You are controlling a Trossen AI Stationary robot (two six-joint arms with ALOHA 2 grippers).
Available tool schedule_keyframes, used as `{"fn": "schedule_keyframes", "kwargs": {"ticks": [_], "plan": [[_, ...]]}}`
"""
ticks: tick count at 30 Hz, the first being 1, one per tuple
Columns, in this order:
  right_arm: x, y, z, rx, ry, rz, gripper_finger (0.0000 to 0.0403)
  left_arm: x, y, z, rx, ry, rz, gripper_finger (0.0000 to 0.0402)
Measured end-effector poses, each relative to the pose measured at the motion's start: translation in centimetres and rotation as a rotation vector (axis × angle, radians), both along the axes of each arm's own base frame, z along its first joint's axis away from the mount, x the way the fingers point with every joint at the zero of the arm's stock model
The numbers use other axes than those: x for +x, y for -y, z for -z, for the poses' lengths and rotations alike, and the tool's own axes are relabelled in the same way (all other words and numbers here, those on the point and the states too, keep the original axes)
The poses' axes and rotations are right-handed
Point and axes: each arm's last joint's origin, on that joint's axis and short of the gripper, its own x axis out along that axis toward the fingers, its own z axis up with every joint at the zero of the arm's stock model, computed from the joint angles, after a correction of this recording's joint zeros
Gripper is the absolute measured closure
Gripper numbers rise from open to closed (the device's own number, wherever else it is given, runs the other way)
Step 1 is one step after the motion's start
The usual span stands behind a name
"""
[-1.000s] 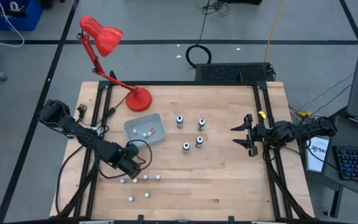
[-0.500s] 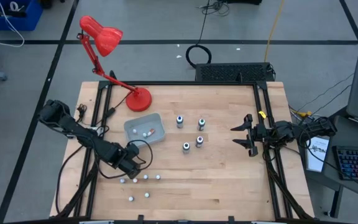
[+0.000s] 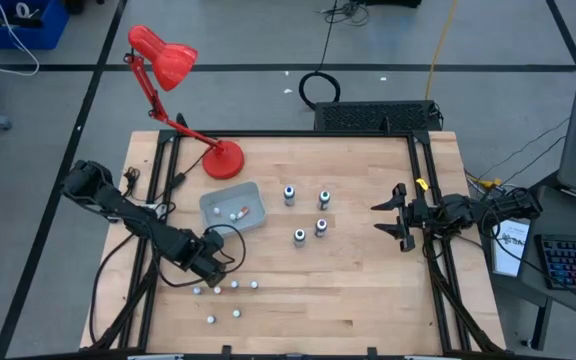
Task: Pick & Place food coloring
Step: Put the top small orange coloring bottle into the gray container
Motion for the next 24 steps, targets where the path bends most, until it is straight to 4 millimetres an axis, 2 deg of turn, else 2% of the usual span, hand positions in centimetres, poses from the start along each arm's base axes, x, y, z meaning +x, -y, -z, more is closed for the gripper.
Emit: {"fn": "schedule_keyframes", "kwargs": {"ticks": [24], "plan": [[0.0,0.0,0.0,0.0,0.0,0.0,0.019,-0.02,0.05,0.01,-0.017,-0.008,-0.018,0.0216]]}}
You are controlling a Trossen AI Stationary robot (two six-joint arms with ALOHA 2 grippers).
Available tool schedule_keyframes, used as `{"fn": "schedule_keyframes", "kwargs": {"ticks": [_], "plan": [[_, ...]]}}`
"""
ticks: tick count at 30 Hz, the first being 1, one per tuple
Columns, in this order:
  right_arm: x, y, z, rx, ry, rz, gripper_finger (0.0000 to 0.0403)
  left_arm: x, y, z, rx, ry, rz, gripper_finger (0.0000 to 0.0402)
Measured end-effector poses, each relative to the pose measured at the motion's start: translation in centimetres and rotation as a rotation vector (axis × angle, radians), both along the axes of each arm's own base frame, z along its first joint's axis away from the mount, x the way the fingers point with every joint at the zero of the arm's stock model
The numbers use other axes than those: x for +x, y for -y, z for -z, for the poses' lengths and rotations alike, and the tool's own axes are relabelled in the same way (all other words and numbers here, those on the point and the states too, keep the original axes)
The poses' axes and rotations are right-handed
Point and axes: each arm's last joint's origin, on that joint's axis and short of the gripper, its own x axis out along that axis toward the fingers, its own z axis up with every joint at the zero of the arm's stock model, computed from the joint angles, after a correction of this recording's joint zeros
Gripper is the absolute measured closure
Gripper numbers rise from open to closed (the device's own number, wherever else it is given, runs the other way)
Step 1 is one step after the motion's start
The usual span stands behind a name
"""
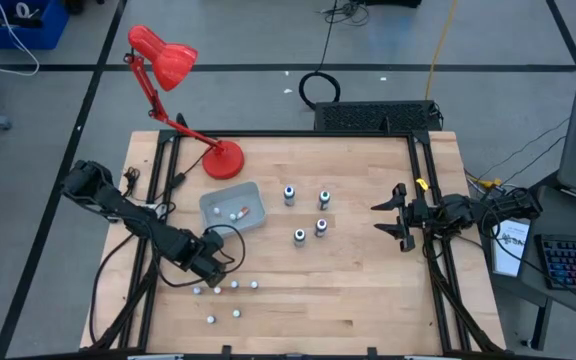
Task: Pick & Place food coloring
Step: Put the top small orange coloring bottle into the gray container
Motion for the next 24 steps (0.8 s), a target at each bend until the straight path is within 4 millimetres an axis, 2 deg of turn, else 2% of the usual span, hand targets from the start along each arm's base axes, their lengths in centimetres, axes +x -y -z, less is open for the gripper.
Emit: {"fn": "schedule_keyframes", "kwargs": {"ticks": [6,13,24], "plan": [[0.0,0.0,0.0,0.0,0.0,0.0,0.019,0.01,0.0,0.01,-0.001,0.001,-0.003,0.0216],[0.0,0.0,0.0,0.0,0.0,0.0,0.019,0.3,0.12,0.89,-0.02,-0.056,0.001,0.0215],[0.0,0.0,0.0,0.0,0.0,0.0,0.019,0.85,-0.83,0.98,-0.018,-0.062,0.008,0.0215]]}}
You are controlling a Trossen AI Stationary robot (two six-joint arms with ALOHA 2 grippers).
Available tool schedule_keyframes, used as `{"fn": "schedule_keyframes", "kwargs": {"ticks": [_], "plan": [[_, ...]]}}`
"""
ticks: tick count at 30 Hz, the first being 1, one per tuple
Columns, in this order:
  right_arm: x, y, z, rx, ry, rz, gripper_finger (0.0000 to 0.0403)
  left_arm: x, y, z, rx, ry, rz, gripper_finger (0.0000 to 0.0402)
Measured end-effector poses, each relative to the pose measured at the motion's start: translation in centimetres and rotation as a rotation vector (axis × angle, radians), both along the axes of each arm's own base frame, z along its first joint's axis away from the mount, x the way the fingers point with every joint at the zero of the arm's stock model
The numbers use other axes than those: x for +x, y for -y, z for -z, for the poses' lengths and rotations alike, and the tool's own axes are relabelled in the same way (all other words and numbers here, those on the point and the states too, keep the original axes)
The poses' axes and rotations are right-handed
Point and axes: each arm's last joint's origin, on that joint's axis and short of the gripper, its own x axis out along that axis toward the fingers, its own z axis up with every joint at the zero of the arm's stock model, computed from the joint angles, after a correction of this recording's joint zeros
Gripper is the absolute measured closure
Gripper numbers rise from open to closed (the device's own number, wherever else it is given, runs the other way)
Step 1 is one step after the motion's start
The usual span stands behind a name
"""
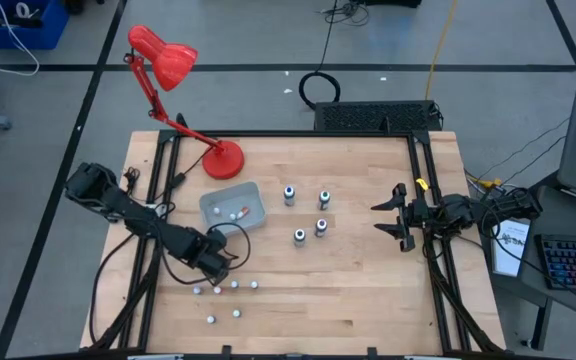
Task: Pick & Place food coloring
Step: Put the top small orange coloring bottle into the gray container
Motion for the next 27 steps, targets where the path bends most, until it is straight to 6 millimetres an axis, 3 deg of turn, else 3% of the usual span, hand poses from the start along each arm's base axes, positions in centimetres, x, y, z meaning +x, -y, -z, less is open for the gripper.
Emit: {"fn": "schedule_keyframes", "kwargs": {"ticks": [27], "plan": [[0.0,0.0,0.0,0.0,0.0,0.0,0.019,0.25,0.07,-0.41,-0.047,-0.005,0.083,0.0215]]}}
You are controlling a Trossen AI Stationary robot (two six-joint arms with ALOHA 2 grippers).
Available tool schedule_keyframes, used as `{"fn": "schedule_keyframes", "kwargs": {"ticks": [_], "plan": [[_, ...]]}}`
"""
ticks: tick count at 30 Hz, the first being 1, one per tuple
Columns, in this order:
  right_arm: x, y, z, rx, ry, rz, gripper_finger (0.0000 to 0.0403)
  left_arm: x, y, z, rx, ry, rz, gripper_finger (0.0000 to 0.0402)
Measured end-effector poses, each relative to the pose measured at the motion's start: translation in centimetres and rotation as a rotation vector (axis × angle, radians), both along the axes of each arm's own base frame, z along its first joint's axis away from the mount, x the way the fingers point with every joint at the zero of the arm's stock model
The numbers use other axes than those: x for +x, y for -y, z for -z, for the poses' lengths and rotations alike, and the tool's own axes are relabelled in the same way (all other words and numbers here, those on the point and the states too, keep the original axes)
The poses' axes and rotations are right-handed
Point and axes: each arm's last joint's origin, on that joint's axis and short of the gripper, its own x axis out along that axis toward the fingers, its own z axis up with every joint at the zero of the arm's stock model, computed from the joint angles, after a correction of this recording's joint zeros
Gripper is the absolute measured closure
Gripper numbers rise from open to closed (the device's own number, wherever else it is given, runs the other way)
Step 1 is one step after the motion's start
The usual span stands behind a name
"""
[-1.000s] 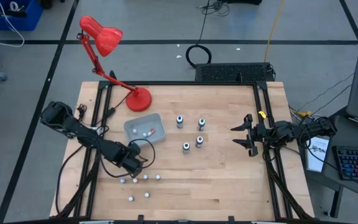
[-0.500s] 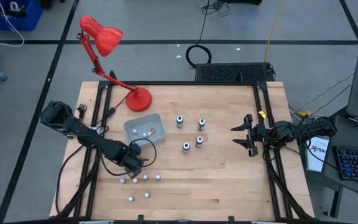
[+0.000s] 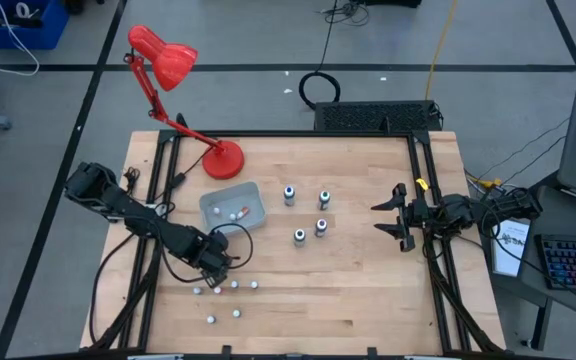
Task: Pick & Place food coloring
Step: Put the top small orange coloring bottle into the gray container
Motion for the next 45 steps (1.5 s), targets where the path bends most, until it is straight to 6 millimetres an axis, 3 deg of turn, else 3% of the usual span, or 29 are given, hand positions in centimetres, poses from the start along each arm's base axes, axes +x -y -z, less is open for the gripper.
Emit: {"fn": "schedule_keyframes", "kwargs": {"ticks": [11,21,28,32,38,45], "plan": [[0.0,0.0,0.0,0.0,0.0,0.0,0.019,-0.1,0.0,0.0,0.003,-0.006,0.016,0.022],[0.0,0.0,0.0,0.0,0.0,0.0,0.019,0.0,0.0,0.0,-0.005,-0.004,0.03,0.0337],[0.0,0.0,0.0,0.0,0.0,0.0,0.019,-0.1,0.1,-0.3,-0.026,-0.043,0.039,0.0338],[0.0,0.0,0.0,0.0,-0.001,0.0,0.019,0.2,0.2,-2.4,0.016,-0.078,0.063,0.0337],[0.0,0.0,0.0,0.0,0.0,0.0,0.019,1.7,-0.3,-7.4,0.112,-0.055,0.103,0.0337],[0.0,0.0,0.0,0.0,0.0,0.0,0.019,3.5,-3.8,-12.6,0.277,0.008,0.086,0.0337]]}}
